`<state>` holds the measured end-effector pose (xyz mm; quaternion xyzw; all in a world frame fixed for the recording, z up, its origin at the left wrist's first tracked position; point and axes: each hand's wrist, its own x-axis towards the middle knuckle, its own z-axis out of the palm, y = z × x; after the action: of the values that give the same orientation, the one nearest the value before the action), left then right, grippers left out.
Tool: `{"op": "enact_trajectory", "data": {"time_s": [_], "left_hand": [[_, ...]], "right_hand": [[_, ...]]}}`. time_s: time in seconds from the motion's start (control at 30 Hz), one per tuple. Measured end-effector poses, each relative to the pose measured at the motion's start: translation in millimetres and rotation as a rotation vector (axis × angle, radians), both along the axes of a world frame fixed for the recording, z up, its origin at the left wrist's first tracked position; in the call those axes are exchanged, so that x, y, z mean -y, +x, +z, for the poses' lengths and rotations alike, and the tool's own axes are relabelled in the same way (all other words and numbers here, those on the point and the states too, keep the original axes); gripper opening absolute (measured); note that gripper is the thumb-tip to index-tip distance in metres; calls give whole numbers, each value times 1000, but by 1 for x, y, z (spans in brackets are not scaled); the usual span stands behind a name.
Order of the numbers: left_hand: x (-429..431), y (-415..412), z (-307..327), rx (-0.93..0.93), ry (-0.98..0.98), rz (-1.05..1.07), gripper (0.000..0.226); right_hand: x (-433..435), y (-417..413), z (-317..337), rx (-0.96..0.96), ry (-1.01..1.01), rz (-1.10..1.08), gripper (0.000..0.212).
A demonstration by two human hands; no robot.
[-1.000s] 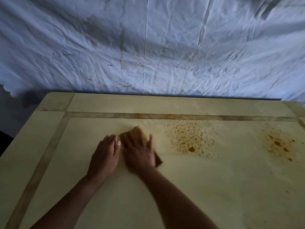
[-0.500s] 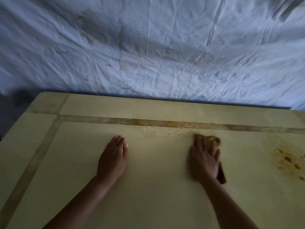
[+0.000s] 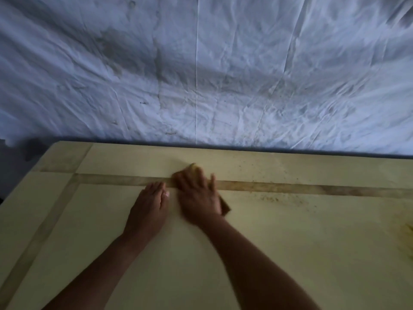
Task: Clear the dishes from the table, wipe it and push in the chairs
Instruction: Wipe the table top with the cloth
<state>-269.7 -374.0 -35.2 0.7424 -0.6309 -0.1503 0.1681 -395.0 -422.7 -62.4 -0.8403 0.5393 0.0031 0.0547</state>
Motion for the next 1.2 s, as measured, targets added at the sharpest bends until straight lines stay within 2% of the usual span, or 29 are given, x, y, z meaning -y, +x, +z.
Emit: {"op": "enact_trajectory", "data": {"time_s": [0.13,0.23,0.37,0.43,0.5,0.57,0.67,0.77,0.87,0.97,1.07,1.13,1.2], "left_hand": [[3,-19,0,-14,73,-67,47],[5,-27,-3,23,25,-81,46],[6,-26,-9,28,-36,-126,48],[6,-26,-11,48,-37,-131,61],[8,-24,-16,79,13,-126,69],[11,-19,-17,131,49,-168,58],[11,-18,-6,210,59,-215,43],[18,-20,4,208,147,-237,43],[22,-18,-9,211,122,-216,50],[28,-32,-16,210,34,-204,77],[37,-63,-8,74,-1,-175,72],[43,-82,-12,61,-47,-207,56],[46,-101,-13,40,-16,-243,56]], "right_hand": [[17,-113,-3,9,-9,-340,56],[15,-185,-5,16,16,-586,57],[19,-199,0,136,56,-842,58],[29,-167,-2,141,31,-791,58],[41,-113,-8,115,13,-566,58],[51,-48,-10,150,66,-301,60],[59,31,7,288,270,2,48],[67,46,13,236,237,158,57],[80,12,7,145,122,127,70],[100,-53,1,95,75,-63,70],[108,-133,-3,99,82,-265,61],[104,-186,-2,96,87,-377,57],[98,-231,-1,98,89,-487,54]]}}
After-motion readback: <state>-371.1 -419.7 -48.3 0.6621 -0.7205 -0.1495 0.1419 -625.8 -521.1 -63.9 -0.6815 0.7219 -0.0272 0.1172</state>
